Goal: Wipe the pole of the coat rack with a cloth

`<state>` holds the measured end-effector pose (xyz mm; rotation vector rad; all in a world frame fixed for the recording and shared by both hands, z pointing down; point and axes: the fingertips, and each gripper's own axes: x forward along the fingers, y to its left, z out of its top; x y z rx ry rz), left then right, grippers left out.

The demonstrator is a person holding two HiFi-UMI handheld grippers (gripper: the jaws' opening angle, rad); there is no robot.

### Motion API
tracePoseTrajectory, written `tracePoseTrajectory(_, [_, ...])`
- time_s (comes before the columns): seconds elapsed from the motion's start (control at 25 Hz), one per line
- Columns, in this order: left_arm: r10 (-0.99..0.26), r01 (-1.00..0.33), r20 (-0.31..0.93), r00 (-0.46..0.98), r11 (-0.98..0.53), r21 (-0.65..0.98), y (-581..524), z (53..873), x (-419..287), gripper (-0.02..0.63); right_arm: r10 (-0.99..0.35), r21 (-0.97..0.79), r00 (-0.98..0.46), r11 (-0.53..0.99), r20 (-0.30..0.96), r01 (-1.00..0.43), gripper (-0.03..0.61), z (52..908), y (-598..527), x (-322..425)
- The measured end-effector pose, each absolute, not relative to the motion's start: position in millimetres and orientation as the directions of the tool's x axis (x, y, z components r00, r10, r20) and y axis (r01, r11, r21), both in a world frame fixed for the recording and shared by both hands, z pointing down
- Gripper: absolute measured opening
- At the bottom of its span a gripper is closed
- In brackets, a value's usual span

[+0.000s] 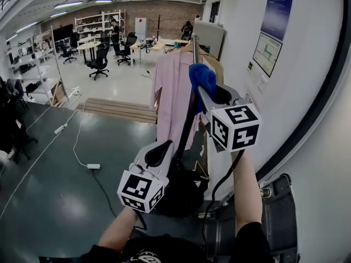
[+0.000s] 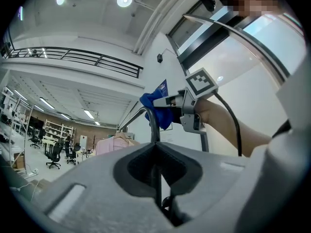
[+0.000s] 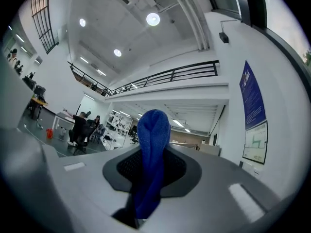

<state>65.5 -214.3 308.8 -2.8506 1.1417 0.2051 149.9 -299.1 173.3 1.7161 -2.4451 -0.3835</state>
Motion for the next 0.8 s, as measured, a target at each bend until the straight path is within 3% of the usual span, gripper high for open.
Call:
tracePoseTrajectory(0.4, [-0.683,-0.69,-0.145,0.715,-0.723,0.003,-228,317,55,0.005,-0.909,0.205,-0.411,0.391,-0.065,-0.897,0.072,229,-262,141])
tracePoseTrajectory(0.56, [-0.69,-0.695,-0.141,0.71,-0.719,0.017,-232,323,51,0.005,-0.9,0.218,-0.432,0.411,-0.06,-0.885,0.072,285,-242,123])
tracePoseTrajectory(0.72, [-0.698,-0.7,-0.136,0.703,-0.713,0.036,-236,331,50,0.005,-0.906,0.3,-0.423,0.412,0.033,-0.86,0.074,370,-234,104])
tracePoseTrajectory(0.8, [-0.704,-0.705,-0.131,0.698,-0.707,0.044,-238,336,47,0.005,-0.902,0.317,-0.431,0.411,0.009,-0.855,0.073,395,-229,97])
